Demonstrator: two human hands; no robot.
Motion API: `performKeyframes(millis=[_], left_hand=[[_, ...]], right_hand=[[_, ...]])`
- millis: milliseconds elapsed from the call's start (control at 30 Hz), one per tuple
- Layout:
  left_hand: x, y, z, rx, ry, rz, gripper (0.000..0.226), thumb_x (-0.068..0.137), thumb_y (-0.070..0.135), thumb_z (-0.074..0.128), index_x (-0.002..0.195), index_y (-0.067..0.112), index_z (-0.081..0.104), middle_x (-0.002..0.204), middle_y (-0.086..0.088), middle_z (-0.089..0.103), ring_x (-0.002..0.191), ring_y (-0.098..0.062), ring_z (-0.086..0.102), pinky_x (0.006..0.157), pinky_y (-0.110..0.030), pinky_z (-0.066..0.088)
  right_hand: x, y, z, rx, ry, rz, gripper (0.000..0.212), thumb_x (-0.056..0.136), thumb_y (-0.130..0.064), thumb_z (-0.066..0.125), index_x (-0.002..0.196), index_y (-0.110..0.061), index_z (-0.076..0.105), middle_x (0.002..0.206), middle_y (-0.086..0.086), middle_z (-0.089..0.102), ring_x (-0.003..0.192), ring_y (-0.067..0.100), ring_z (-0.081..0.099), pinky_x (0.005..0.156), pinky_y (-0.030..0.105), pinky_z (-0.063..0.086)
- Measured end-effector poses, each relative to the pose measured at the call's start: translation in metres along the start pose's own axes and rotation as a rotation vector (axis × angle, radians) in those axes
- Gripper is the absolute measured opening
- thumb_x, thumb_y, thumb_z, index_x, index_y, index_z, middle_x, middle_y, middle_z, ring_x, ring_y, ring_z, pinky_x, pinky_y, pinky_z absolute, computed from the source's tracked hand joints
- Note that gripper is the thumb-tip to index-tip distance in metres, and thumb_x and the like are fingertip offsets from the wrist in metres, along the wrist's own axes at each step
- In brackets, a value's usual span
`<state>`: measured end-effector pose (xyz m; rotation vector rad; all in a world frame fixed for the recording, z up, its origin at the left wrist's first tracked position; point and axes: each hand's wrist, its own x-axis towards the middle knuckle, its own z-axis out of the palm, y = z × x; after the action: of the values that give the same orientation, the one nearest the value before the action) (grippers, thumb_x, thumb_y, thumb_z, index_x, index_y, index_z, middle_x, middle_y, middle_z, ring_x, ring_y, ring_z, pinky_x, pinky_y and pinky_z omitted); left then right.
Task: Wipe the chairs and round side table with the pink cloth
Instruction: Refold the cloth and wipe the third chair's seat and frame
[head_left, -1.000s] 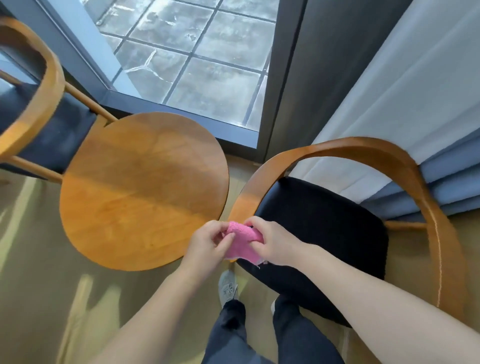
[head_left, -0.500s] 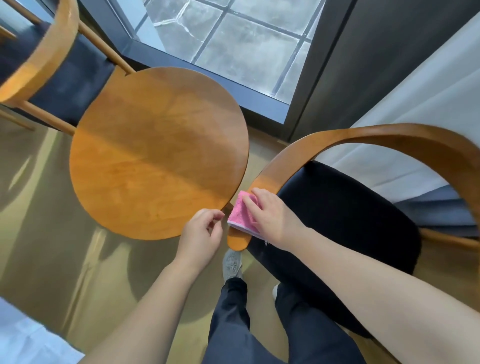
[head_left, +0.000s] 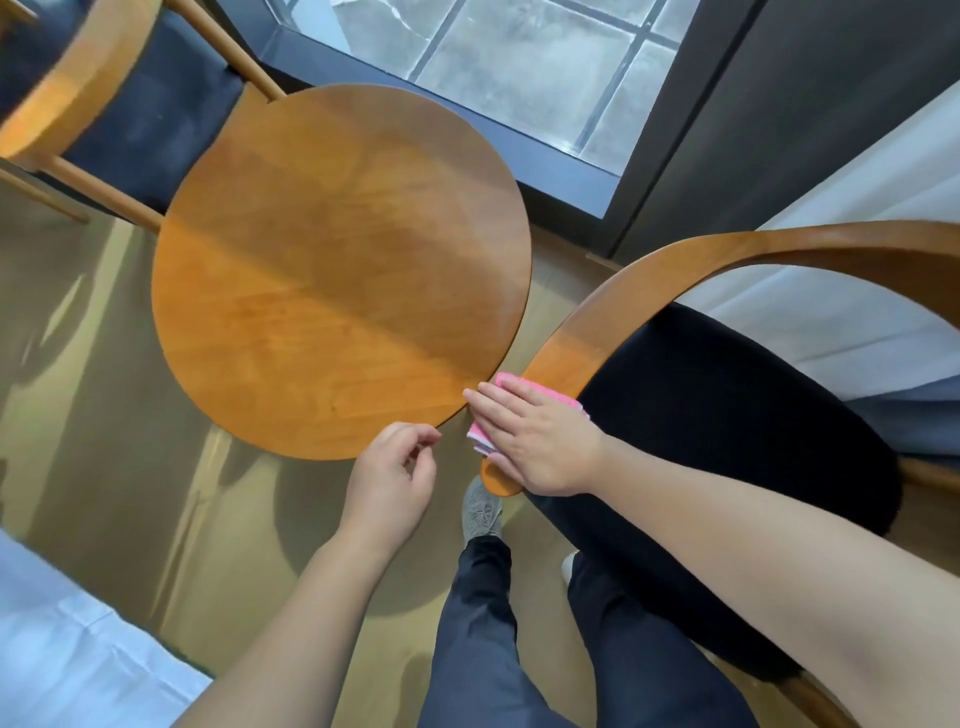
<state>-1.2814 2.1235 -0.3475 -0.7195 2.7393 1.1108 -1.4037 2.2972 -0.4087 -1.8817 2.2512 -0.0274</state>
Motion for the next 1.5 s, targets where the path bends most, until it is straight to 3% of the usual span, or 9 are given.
performKeyframes(millis=[133, 367, 600, 733, 867, 1100, 1233, 1367, 1500], left_hand=[[0.001, -0.01, 0.002, 0.015, -0.001, -0.032, 0.021, 0.086, -0.001, 0.056, 0.094, 0.015, 0.068, 0.09, 0.011, 0.061, 0.08, -0.004, 0.055, 0.072, -0.011, 0.042], [0.016, 0.001, 0.016, 0.028, -0.022, 0.004, 0.022, 0.085, -0.003, 0.056, 0.093, 0.014, 0.068, 0.089, 0.015, 0.059, 0.082, -0.003, 0.054, 0.071, -0.01, 0.042], [0.039, 0.029, 0.038, 0.024, -0.026, 0.083, 0.016, 0.086, 0.0, 0.058, 0.094, 0.011, 0.068, 0.09, 0.012, 0.059, 0.083, -0.002, 0.052, 0.073, -0.01, 0.042], [0.053, 0.047, 0.048, 0.069, -0.086, 0.164, 0.013, 0.086, 0.007, 0.061, 0.095, 0.013, 0.068, 0.092, 0.009, 0.061, 0.086, -0.009, 0.056, 0.076, -0.027, 0.049], [0.068, 0.071, 0.058, 0.233, -0.165, 0.246, 0.02, 0.088, 0.021, 0.062, 0.107, 0.019, 0.067, 0.108, 0.009, 0.061, 0.101, -0.01, 0.056, 0.082, -0.028, 0.049], [0.106, 0.105, 0.081, 0.436, -0.367, 0.402, 0.053, 0.094, 0.035, 0.054, 0.143, 0.024, 0.039, 0.154, 0.007, 0.027, 0.142, -0.013, 0.023, 0.111, -0.025, 0.021], [0.123, 0.115, 0.092, 0.492, -0.431, 0.439, 0.062, 0.095, 0.041, 0.049, 0.149, 0.025, 0.025, 0.159, 0.005, 0.011, 0.145, -0.014, 0.012, 0.115, -0.028, 0.015], [0.135, 0.125, 0.097, 0.514, -0.441, 0.508, 0.062, 0.096, 0.042, 0.048, 0.15, 0.024, 0.022, 0.159, 0.004, 0.009, 0.146, -0.015, 0.01, 0.115, -0.026, 0.007], [0.147, 0.142, 0.108, 0.555, -0.479, 0.568, 0.067, 0.096, 0.041, 0.047, 0.152, 0.022, 0.015, 0.16, 0.002, 0.004, 0.146, -0.014, 0.002, 0.112, -0.023, -0.002]], right_hand=[[-0.001, 0.008, 0.005, 0.033, 0.032, -0.079, 0.056, 0.102, -0.041, 0.029, 0.137, -0.004, 0.051, 0.142, 0.018, 0.05, 0.136, 0.037, 0.041, 0.118, 0.048, 0.017], [0.004, 0.036, 0.0, 0.102, 0.068, -0.087, 0.05, 0.101, -0.042, 0.023, 0.12, -0.012, 0.059, 0.115, 0.007, 0.061, 0.11, 0.03, 0.053, 0.114, 0.044, 0.024], [-0.003, 0.086, -0.01, 0.099, 0.076, 0.082, 0.051, 0.103, -0.042, 0.02, 0.121, -0.016, 0.059, 0.118, 0.003, 0.062, 0.113, 0.025, 0.053, 0.112, 0.04, 0.028], [-0.014, 0.121, -0.012, 0.101, 0.109, 0.187, 0.048, 0.104, -0.042, 0.023, 0.123, -0.018, 0.06, 0.122, 0.002, 0.063, 0.117, 0.023, 0.052, 0.113, 0.039, 0.026], [-0.023, 0.151, -0.014, 0.065, 0.042, 0.313, 0.053, 0.102, -0.048, 0.02, 0.13, -0.02, 0.056, 0.127, 0.001, 0.06, 0.121, 0.023, 0.051, 0.113, 0.042, 0.029], [-0.039, 0.18, -0.016, 0.063, 0.082, 0.427, 0.048, 0.102, -0.046, 0.026, 0.126, -0.019, 0.059, 0.123, 0.002, 0.062, 0.116, 0.022, 0.054, 0.11, 0.041, 0.034], [-0.047, 0.194, -0.014, 0.091, 0.118, 0.474, 0.049, 0.101, -0.044, 0.025, 0.122, -0.017, 0.06, 0.117, 0.003, 0.063, 0.109, 0.023, 0.056, 0.105, 0.042, 0.038], [-0.062, 0.218, -0.014, 0.103, 0.178, 0.593, 0.05, 0.1, -0.041, 0.024, 0.116, -0.014, 0.062, 0.109, 0.004, 0.065, 0.101, 0.025, 0.058, 0.097, 0.042, 0.042], [-0.065, 0.223, -0.01, 0.101, 0.211, 0.577, 0.052, 0.099, -0.041, 0.023, 0.117, -0.012, 0.063, 0.108, 0.005, 0.064, 0.098, 0.026, 0.059, 0.094, 0.043, 0.044]])
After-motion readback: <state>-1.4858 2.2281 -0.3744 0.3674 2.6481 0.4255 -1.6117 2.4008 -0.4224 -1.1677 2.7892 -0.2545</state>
